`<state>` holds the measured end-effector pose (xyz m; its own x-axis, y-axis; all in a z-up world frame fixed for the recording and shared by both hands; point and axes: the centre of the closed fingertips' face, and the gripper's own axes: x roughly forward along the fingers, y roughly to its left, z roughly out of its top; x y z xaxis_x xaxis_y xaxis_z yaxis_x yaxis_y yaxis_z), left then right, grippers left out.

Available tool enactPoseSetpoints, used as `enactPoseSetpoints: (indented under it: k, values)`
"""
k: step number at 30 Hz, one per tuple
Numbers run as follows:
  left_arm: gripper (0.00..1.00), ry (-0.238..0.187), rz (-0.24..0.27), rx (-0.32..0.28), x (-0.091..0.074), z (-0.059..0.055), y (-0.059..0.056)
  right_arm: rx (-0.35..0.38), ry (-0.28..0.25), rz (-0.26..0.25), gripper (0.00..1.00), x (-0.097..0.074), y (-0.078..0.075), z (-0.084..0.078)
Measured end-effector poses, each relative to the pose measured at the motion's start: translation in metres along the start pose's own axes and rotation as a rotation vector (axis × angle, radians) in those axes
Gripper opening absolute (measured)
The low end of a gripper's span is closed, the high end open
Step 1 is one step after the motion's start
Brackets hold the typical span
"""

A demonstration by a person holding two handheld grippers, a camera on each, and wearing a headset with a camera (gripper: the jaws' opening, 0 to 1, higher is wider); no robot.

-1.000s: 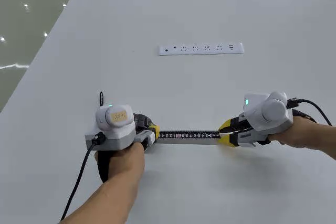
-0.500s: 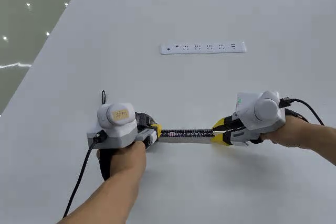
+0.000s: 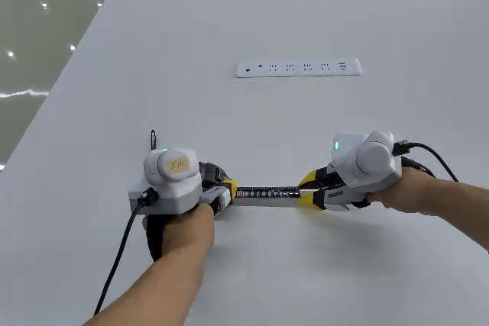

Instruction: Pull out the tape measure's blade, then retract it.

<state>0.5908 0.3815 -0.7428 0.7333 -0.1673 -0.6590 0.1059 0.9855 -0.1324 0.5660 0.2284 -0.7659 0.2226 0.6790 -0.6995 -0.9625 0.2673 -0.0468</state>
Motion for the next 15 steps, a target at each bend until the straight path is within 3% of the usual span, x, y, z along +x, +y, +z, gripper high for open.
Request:
enactPoseSetpoints:
  k: [8, 9, 15]
  values:
    - [0.60, 0.001, -0.002, -0.001, 0.000, 0.000, 0.000, -0.002, 0.001, -0.001, 0.12, 0.002, 0.000, 0.001]
    - [0.60, 0.002, -0.003, -0.003, 0.000, 0.000, 0.000, -0.001, -0.009, 0.004, 0.12, 0.011, 0.003, 0.010]
    - [0.60, 0.001, -0.004, -0.006, 0.000, 0.001, 0.000, 0.003, -0.016, 0.005, 0.12, 0.018, 0.004, 0.019]
